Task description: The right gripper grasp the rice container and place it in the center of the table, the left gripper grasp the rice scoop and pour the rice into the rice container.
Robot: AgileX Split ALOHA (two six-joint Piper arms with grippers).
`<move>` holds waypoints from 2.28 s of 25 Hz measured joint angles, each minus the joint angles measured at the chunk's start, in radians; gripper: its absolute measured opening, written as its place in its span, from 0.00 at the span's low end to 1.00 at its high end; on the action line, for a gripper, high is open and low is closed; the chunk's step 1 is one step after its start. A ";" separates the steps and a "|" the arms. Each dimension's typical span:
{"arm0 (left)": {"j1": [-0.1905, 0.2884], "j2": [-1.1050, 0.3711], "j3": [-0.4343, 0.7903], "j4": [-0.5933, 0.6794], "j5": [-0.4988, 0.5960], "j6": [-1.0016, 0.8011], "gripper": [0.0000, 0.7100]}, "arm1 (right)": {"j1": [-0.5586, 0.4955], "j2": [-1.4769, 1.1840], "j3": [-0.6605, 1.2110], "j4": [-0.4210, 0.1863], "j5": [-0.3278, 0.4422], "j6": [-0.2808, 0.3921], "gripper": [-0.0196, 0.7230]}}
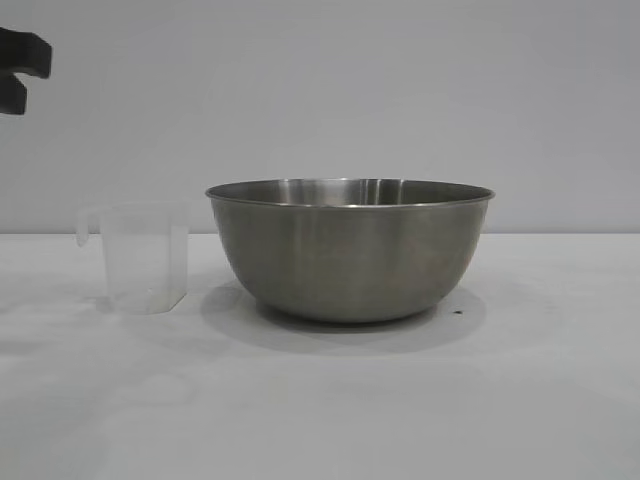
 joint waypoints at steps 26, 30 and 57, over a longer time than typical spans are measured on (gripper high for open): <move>0.249 -0.015 -0.022 0.255 0.155 -0.130 0.31 | 0.000 0.000 0.000 0.000 0.000 0.000 0.54; 0.252 -0.015 -0.047 0.279 0.224 -0.144 0.31 | 0.000 0.000 0.000 0.000 0.000 0.000 0.54; 0.289 -0.080 -0.487 0.336 1.290 -0.148 0.31 | 0.000 0.000 0.000 0.000 0.000 0.000 0.54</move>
